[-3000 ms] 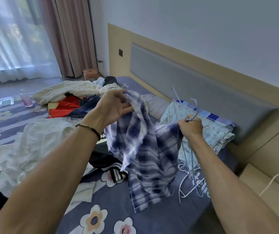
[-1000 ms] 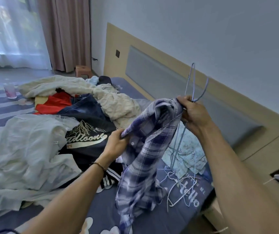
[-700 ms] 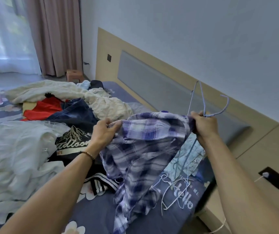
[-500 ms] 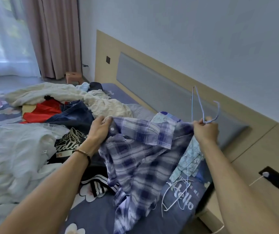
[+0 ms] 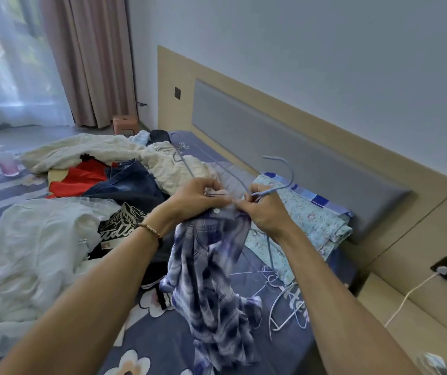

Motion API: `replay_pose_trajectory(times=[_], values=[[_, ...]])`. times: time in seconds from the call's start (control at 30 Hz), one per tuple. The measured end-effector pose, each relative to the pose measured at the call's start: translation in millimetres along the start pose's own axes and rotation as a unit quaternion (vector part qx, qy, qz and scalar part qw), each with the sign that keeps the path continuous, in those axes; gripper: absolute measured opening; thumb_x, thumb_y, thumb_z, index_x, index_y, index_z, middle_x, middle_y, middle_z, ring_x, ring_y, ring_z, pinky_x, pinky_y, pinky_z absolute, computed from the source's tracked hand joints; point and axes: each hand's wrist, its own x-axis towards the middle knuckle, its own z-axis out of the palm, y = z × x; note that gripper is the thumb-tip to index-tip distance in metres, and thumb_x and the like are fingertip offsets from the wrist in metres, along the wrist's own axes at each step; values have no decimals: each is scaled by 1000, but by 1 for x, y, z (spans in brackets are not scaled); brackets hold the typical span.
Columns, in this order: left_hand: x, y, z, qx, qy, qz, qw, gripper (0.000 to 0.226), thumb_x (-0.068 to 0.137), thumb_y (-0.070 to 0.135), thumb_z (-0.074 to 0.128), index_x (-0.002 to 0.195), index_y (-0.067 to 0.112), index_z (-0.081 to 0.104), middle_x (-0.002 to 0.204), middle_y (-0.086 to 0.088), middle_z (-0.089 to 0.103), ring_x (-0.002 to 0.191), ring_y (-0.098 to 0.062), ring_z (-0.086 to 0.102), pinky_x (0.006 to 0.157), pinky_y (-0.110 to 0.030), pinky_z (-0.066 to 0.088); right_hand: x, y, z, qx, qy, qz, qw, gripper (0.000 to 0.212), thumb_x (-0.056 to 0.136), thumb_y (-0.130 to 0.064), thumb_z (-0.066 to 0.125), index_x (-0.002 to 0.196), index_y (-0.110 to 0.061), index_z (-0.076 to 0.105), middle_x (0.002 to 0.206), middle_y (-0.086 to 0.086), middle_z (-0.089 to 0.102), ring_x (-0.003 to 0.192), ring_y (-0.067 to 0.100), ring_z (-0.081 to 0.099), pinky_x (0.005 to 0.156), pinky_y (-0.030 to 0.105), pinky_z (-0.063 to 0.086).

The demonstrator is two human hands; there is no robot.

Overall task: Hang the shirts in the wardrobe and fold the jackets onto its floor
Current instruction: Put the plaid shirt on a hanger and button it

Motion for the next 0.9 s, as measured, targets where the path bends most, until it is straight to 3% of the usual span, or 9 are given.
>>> replay_pose_trajectory(times=[0.1, 0.2, 0.33, 0.43, 0.6, 0.67, 0.73, 0.83, 0.9], values=[[-6, -12, 2, 217, -102, -10, 971, 57, 55, 48, 87, 100, 23, 63, 91, 7, 71, 83, -15, 66, 75, -32, 54, 15, -5, -2, 29, 34, -20, 999, 44, 82, 9, 64, 63, -19, 35, 60, 0, 32, 56, 12, 32, 56, 27, 31], [-14, -36, -3, 374, 8, -38, 927, 39, 64, 39, 74, 96, 24, 59, 87, 4, 66, 81, -24, 63, 66, -31, 47, 27, -9, -13, 110, 76, -16, 991, 48, 82, 10, 62, 60, -22, 33, 60, 0, 30, 59, 14, 32, 61, 28, 31], [-25, -68, -8, 381, 125, -67, 914, 18, 73, 24, 62, 70, 25, 44, 76, 0, 61, 78, -32, 62, 65, -37, 49, 34, -9, -41, 255, 146, 28, 956, 49, 84, 13, 63, 55, -21, 42, 56, 1, 41, 59, 19, 47, 69, 37, 44], [-26, -82, -8, 319, 149, -108, 930, 11, 83, 18, 58, 78, 22, 49, 80, -6, 64, 80, -34, 61, 64, -37, 46, 32, -5, -64, 255, 208, 32, 944, 49, 84, 12, 64, 56, -21, 42, 55, 1, 41, 55, 16, 47, 69, 38, 43], [-12, -44, 2, 175, 86, -63, 979, 6, 88, 20, 67, 84, 15, 66, 77, -2, 69, 73, -21, 66, 66, -33, 53, 7, 2, -70, -83, 237, 26, 968, 39, 76, -28, 84, 64, -15, 49, 59, -1, 50, 51, 8, 46, 57, 28, 42], [-6, -8, 14, 126, 28, -23, 991, 7, 89, 21, 69, 89, 14, 67, 78, -1, 70, 68, -12, 63, 68, -31, 54, -4, -3, -46, -48, 195, 0, 980, 35, 66, -30, 89, 68, -15, 58, 71, 0, 64, 64, 9, 61, 64, 27, 52], [-3, 27, 26, 12, -35, -7, 999, 6, 93, 12, 64, 90, 7, 66, 77, -2, 72, 67, -9, 64, 66, -29, 55, -14, -6, -18, 37, 116, -39, 992, 28, 68, -13, 88, 81, -10, 63, 81, 1, 68, 73, 7, 66, 68, 25, 55], [-1, 60, 26, -217, -34, -58, 974, 14, 94, -1, 56, 82, 1, 63, 76, -14, 69, 66, -18, 68, 63, -29, 58, -23, 1, 10, 95, 40, -6, 995, 46, 68, -1, 86, 103, -5, 58, 93, 6, 71, 85, 12, 71, 73, 29, 59], [1, 63, 20, -232, -35, -60, 970, 20, 95, 4, 56, 77, 0, 62, 73, -17, 64, 65, -20, 66, 64, -28, 56, -23, 11, 16, 76, 49, 8, 996, 41, 73, 1, 82, 108, -2, 60, 95, 14, 72, 85, 19, 71, 74, 35, 60]])
